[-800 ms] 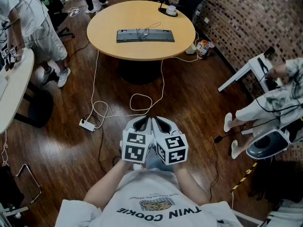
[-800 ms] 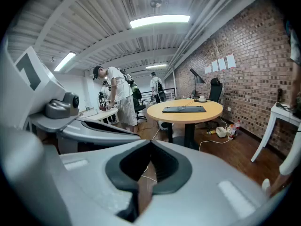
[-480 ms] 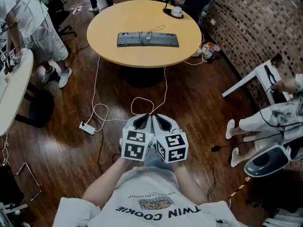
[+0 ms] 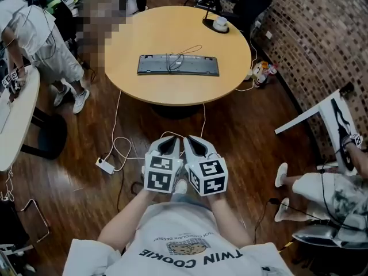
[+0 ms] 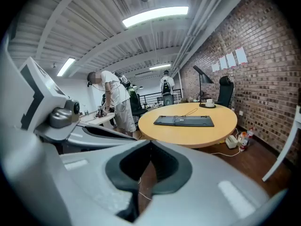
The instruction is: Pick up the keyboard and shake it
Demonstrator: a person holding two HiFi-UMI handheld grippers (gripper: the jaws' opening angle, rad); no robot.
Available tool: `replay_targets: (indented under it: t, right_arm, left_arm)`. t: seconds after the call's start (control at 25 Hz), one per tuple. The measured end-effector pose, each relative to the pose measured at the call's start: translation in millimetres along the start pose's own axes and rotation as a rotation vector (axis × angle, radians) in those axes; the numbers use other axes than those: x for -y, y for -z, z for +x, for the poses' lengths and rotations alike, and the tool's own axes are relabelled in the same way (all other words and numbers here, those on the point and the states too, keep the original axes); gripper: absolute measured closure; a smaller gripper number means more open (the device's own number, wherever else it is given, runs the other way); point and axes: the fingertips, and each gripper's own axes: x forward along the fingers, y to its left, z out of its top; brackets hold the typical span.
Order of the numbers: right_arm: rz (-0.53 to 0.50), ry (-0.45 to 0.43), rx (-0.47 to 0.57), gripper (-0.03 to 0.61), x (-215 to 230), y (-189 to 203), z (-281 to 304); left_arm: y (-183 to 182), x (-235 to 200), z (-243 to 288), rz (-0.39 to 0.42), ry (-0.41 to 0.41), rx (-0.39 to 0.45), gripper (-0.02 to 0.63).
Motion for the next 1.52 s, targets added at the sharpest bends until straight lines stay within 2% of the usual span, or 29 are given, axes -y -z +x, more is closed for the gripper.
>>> replay_targets:
  t: [0.16, 0.48, 0.92, 1.16, 1.52]
  right_arm:
    - [-0.014, -0.012, -0.004, 0.577, 29, -12, 18]
    - [-0.016, -0.026, -0.026, 0.577, 65, -25, 49]
    - [-0.016, 0.002, -0.062, 0.577, 118, -56, 128]
    - [0.032, 0.02, -0.078, 0.577, 144, -79, 182]
    - [0.089, 0.078, -0.158, 0.572, 203, -97, 247]
  left_arm:
    - [-24, -7, 29, -0.014, -0.012, 0.019, 0.609]
    - [-48, -21, 68, -0.033, -0.022, 0.013, 0.609]
    - [-87, -66, 150, -0.026, 0.016, -0.013, 0.609]
    - [-114, -118, 186, -0.013, 0.034, -0.033, 0.607]
    - [-139, -234, 229, -0.047, 0.012, -0.056, 0.578]
